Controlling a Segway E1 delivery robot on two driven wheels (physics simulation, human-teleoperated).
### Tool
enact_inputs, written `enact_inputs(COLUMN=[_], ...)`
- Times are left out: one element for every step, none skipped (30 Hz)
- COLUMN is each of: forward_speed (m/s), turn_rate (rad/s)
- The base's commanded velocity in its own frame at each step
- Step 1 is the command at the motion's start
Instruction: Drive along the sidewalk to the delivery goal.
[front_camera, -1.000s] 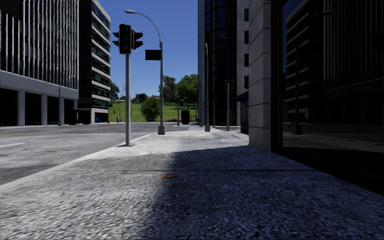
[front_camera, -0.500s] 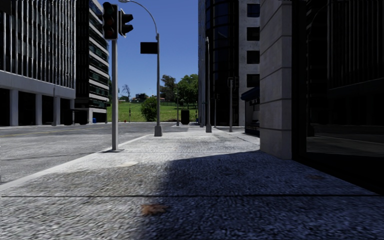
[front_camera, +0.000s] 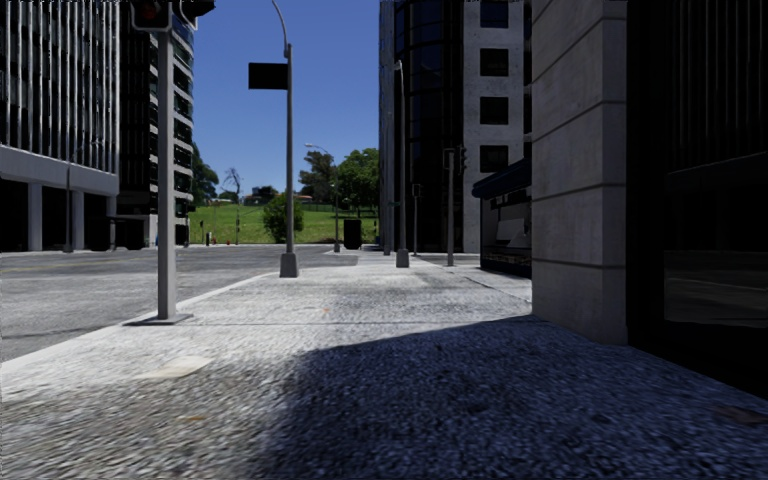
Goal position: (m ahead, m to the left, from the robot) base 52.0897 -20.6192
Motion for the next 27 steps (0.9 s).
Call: enact_inputs(forward_speed=[2.00,2.00,2.00,2.00,2.00,2.00,2.00,2.00,2.00,2.00,2.00,2.00,2.00,2.00,2.00,2.00,2.00,2.00,2.00,2.00,2.00,2.00,2.00,2.00,2.00,2.00,2.00], turn_rate=[-0.02,0.00,0.00,0.00,0.00,0.00,0.00,0.00,0.00,0.00,0.00,0.00,0.00,0.00,0.00,0.00,0.00,0.00,0.00,0.00,0.00,0.00,0.00,0.00,0.00,0.00,0.00])
